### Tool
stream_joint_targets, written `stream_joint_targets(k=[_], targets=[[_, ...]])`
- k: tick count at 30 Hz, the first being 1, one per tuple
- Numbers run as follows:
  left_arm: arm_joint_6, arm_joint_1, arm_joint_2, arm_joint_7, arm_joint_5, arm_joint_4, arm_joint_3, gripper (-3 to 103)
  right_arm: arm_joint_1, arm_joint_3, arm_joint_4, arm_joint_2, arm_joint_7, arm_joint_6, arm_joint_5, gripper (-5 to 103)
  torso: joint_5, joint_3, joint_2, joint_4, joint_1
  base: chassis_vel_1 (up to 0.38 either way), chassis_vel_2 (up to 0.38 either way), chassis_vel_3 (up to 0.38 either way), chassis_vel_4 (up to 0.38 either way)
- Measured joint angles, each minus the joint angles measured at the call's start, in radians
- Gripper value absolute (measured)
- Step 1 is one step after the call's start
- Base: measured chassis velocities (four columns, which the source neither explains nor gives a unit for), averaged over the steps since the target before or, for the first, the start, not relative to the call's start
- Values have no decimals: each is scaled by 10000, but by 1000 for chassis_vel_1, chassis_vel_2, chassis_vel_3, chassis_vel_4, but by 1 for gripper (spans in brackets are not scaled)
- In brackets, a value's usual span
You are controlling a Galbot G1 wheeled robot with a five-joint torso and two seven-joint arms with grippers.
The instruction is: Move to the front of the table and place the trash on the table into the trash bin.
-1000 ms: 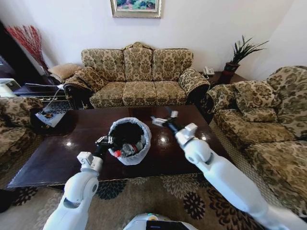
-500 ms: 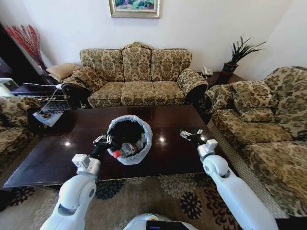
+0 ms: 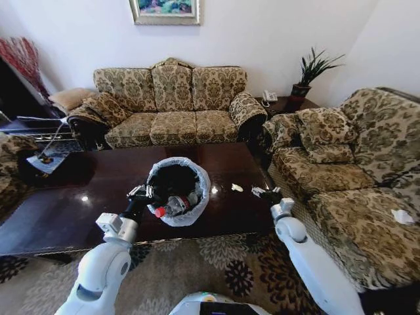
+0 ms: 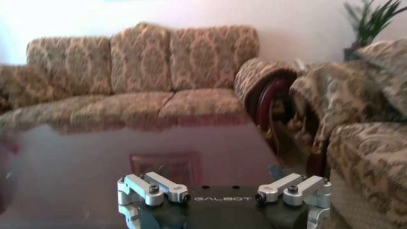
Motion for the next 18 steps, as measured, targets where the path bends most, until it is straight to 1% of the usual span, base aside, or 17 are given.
stream_joint_targets(k=[1,2,4,6,7,8,9,10,12,13,15,16,18], targets=[[0,0,13,0,0,0,2,3,135,-129,-305,105,-162,-13,-127,100,-6,0,0,1,-1,0,0,0,0],[0,0,13,0,0,0,2,3,135,-129,-305,105,-162,-13,-127,100,-6,0,0,1,-1,0,0,0,0],[0,-15,43,-10,5,13,3,3,538,-419,-1029,372,-482,-8,-422,100,-14,0,-1,9,0,45,40,-13,-15],[0,-24,49,-17,6,28,2,3,680,-509,-1212,458,-538,0,-492,100,-15,0,-1,12,1,89,80,-25,-18],[0,-42,59,-18,9,55,2,3,940,-674,-1534,611,-611,4,-591,100,-5,0,-1,18,1,66,80,-25,-9],[0,-49,62,-25,10,79,0,3,1307,-866,-1944,810,-645,5,-722,100,-6,1,-1,15,2,66,37,7,-9],[0,-49,62,-25,10,79,0,3,1307,-866,-1944,810,-645,5,-722,100,-6,1,-1,15,2,66,37,7,-9],[0,-49,70,-24,10,109,-7,3,1777,-1034,-2499,1055,-662,55,-928,100,-11,1,-1,12,3,0,0,0,0],[0,-48,76,-21,10,130,-26,3,2424,-1199,-3330,1402,-679,103,-1150,100,-3,1,-1,7,3,0,0,0,0],[0,-48,76,-21,10,130,-26,3,2424,-1199,-3330,1402,-679,103,-1150,100,-3,1,-1,7,3,0,0,0,0],[-5,-68,96,-4,8,169,-40,3,3103,-1294,-4435,1769,-739,167,-1331,100,-5,1,-1,2,3,0,0,0,0],[-5,-68,96,-4,8,169,-40,3,3103,-1294,-4435,1769,-739,167,-1331,100,-5,1,-1,2,3,0,0,0,0],[-4,-135,128,-3,7,235,-39,3,3495,-1298,-5158,1985,-902,194,-1456,100,-4,1,-1,3,3,0,0,0,0]])
